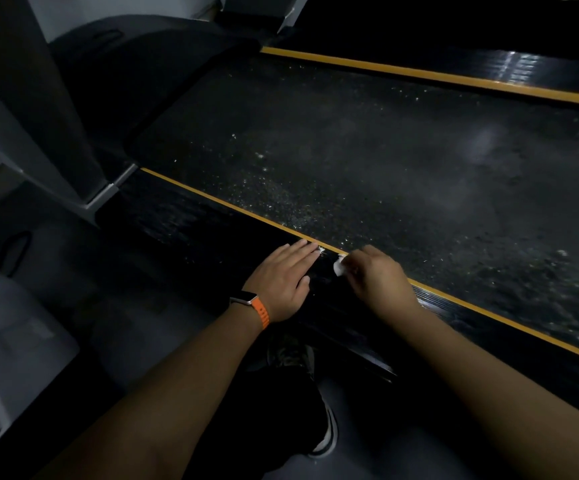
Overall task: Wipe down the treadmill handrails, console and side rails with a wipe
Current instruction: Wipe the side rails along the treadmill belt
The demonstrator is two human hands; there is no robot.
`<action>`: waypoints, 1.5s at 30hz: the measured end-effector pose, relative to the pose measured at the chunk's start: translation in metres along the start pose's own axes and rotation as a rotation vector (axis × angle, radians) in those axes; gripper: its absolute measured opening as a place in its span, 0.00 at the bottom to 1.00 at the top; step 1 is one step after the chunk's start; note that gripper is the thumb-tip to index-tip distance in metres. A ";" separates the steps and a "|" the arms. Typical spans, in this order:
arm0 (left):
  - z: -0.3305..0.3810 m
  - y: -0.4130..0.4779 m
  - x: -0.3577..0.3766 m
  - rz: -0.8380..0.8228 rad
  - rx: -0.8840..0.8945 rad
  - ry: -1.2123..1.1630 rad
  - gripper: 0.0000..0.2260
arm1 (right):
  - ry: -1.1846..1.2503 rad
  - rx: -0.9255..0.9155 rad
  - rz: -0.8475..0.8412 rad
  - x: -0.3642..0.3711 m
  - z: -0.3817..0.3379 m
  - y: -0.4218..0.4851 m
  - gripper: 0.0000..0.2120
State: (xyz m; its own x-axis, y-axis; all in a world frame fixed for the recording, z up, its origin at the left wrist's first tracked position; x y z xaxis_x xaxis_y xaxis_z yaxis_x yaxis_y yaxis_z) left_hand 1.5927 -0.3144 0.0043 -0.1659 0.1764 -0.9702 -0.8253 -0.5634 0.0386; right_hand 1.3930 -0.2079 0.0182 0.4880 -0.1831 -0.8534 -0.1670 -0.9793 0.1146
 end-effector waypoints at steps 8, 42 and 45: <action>-0.004 0.002 -0.001 -0.033 0.011 -0.063 0.26 | -0.305 -0.177 -0.009 0.022 -0.011 -0.045 0.29; -0.066 -0.009 -0.017 -0.036 -0.055 0.046 0.27 | -0.357 -0.223 -0.264 0.024 -0.024 -0.027 0.45; -0.065 -0.009 -0.017 -0.021 -0.049 0.041 0.27 | -0.311 -0.233 -0.359 0.039 -0.045 0.004 0.51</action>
State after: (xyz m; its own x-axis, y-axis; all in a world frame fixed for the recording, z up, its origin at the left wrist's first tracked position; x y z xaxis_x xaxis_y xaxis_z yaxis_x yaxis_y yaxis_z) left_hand 1.6377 -0.3646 0.0053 -0.1259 0.1560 -0.9797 -0.8005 -0.5993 0.0074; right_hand 1.4500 -0.2228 0.0080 0.1968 0.1666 -0.9662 0.1756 -0.9755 -0.1325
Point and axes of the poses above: each hand's wrist, its own y-axis towards the middle knuckle, its own x-axis out of the palm, z = x × y, the point moved 1 cm from there along y, towards the middle knuckle, and after that the axes turned 2 degrees about -x, right-handed, at the moved point
